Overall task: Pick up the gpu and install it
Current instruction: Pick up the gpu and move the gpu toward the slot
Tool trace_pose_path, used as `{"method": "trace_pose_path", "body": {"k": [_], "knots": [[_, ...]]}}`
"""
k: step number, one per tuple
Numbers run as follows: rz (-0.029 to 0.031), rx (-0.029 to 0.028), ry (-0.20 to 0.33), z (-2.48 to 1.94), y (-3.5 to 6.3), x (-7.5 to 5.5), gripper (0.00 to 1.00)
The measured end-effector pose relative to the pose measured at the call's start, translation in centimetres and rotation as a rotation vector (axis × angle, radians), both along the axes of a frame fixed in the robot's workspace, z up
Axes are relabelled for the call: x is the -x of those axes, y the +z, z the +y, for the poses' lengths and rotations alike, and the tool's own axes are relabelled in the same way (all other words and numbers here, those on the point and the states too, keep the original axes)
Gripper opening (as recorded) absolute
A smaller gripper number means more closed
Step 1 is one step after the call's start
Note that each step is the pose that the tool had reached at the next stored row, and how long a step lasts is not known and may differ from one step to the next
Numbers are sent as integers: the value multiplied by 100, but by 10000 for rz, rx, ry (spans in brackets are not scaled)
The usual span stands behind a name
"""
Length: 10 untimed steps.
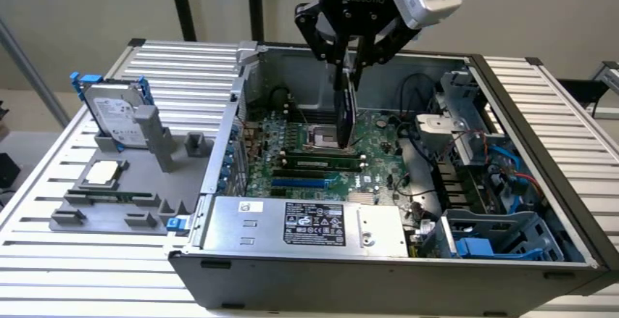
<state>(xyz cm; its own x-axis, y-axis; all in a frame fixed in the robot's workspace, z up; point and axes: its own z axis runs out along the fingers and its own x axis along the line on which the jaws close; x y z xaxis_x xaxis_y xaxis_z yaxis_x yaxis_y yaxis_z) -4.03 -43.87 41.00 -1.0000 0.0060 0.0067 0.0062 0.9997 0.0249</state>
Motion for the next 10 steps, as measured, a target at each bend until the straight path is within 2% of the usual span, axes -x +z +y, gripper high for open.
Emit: {"method": "trace_pose_path", "body": {"k": [2, 5, 6, 10], "knots": [[-1, 82, 3, 1, -21, -58, 27], [-1, 236, 11, 11, -52, -114, 27], [1, 257, 11, 14, -57, -123, 27], [16, 259, 12, 13, -57, -128, 27]]}}
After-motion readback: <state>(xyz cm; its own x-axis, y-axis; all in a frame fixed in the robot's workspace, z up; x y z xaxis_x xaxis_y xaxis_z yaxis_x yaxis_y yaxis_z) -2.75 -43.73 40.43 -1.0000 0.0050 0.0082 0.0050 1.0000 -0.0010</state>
